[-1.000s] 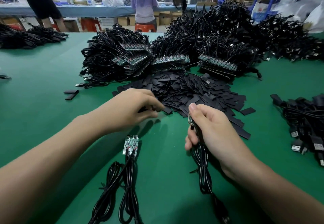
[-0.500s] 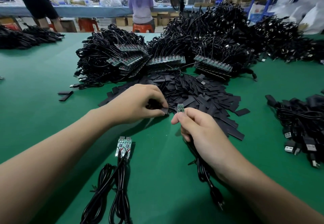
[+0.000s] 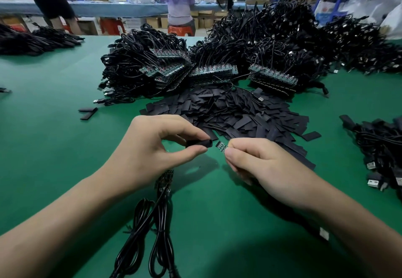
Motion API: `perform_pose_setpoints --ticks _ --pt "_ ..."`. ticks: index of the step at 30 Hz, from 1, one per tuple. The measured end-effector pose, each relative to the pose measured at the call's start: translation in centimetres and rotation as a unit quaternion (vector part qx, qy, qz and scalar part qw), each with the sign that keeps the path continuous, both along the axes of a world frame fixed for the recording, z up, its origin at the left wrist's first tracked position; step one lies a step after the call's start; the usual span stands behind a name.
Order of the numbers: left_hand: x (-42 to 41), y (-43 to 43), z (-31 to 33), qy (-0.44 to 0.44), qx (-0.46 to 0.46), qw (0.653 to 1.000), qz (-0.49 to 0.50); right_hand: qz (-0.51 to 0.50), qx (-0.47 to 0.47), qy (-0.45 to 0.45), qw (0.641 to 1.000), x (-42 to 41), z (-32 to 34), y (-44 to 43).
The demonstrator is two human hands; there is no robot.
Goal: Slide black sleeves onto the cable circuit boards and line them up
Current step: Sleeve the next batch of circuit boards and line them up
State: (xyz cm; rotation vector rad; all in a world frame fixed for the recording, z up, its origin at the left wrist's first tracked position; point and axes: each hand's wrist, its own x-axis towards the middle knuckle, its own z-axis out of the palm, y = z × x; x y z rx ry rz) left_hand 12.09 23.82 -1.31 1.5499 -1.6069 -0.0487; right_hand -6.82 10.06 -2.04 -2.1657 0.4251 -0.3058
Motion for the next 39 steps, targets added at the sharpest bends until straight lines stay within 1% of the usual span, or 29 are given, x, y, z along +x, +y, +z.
perform_pose_setpoints --ticks 6,11,13,16,18,21,24,30,32,36,37,39 --pt "-0.2 0.2 0.1 -0.09 -0.001 0.996 -0.017 0.017 -0.034 0.034 0.999 -0.1 0.0 0.1" --pt "-0.1 0.6 -0.2 -0.186 0.009 0.982 -0.043 0.042 -0.048 0.065 0.996 -0.3 0.0 0.3" --pt "0.0 0.5 -0.2 -0.205 -0.004 0.977 -0.052 0.059 -0.023 0.071 0.995 -0.2 0.2 0.3" --pt "-0.1 0.3 -0.1 -0.226 -0.022 0.972 -0.058 0.074 0.081 0.062 0.992 -0.2 0.3 0.2" --pt "-0.2 0.4 -0.2 -0.216 -0.02 0.974 -0.06 0.083 0.094 0.061 0.99 -0.2 0.3 0.3" --pt "-0.1 0.6 -0.4 -0.186 0.009 0.981 -0.058 0.089 0.035 0.068 0.993 -0.3 0.3 0.3" --pt "0.1 0.9 -0.5 -0.164 0.026 0.984 -0.057 0.085 0.007 0.075 0.994 -0.5 0.2 0.2" --pt "0.2 0.7 -0.7 -0.163 0.006 0.986 -0.042 0.082 -0.005 0.07 0.994 -0.5 0.3 0.1" --pt "0.1 0.6 -0.8 -0.18 0.0 0.982 -0.052 0.084 0.004 0.067 0.994 -0.4 0.2 0.1" --pt "0.0 0.4 -0.9 -0.197 -0.007 0.978 -0.068 0.086 0.087 0.053 0.991 -0.4 -0.1 -0.1" --pt "0.0 0.5 -0.8 -0.194 -0.01 0.979 -0.065 0.085 0.096 0.049 0.991 -0.4 -0.2 -0.2" --pt "0.0 0.6 -0.7 -0.177 -0.018 0.983 -0.054 0.08 0.084 0.048 0.992 -0.4 -0.2 -0.4"
